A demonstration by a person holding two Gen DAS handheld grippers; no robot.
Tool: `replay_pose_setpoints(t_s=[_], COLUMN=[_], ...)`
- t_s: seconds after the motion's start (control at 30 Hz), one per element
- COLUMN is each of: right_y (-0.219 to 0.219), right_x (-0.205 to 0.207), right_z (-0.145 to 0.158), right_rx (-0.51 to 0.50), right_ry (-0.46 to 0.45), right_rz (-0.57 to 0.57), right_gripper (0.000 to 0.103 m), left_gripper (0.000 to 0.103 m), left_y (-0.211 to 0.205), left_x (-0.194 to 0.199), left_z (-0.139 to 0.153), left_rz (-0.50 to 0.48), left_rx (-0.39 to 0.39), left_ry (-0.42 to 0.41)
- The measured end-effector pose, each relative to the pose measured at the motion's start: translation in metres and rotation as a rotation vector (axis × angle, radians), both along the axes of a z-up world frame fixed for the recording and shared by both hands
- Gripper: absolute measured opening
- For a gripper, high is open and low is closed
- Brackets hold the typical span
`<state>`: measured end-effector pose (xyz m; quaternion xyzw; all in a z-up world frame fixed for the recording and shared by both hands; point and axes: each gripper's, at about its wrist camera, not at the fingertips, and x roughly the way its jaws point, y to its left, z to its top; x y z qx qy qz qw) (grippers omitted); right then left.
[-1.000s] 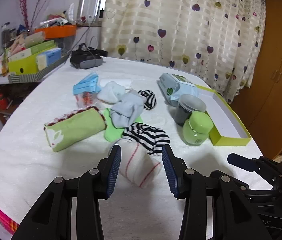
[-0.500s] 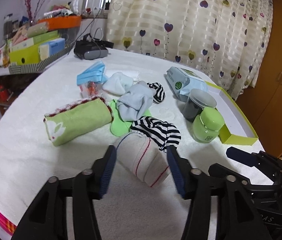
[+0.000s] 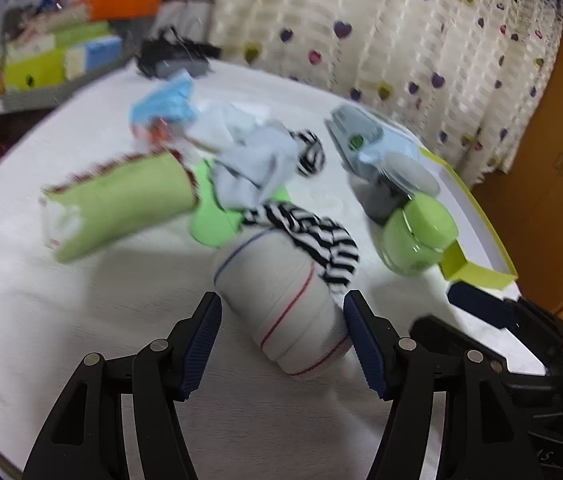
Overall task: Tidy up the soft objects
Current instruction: 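Grasp the white rolled sock with the left gripper while the right grasps the striped hat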
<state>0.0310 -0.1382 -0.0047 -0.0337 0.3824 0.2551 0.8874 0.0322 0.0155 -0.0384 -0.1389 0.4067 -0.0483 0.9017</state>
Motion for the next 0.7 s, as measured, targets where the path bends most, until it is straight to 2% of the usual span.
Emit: replay_pose_setpoints(t_s=[0.1, 0.2, 0.33, 0.43, 0.7], right_y=[0.001, 0.001, 0.003, 0.009, 0.041], right_x=[0.002, 0.003, 0.009, 0.011, 0.025], right_z=[0.001, 0.002, 0.004, 0.005, 0.001], right_rx=[-0.002, -0.006, -0.01, -0.013, -0.039], right_ry=[-0.003, -0.007, -0.009, -0.01, -0.007], right_rz=[0.0, -0.001, -0.003, 0.003, 0.048], right_gripper=[0.061, 0.061, 0.061, 0.061, 0.061], left_gripper=[0.064, 0.057, 0.051, 0.048, 0.047], left_y=[0.001, 0.002, 0.007, 0.018, 0.054], left_x=[0.003, 0.001, -0.003, -0.01, -0.026], left_z=[-0.005, -0.002, -0.001, 0.006, 0.02], left_rz=[-0.012, -0.022, -0.024, 0.01, 0.083], left_rx=[-0.032, -0.036, -0.044, -0.027, -0.02], left_ry=[0.01, -0.014, -0.029, -0.05, -0.114])
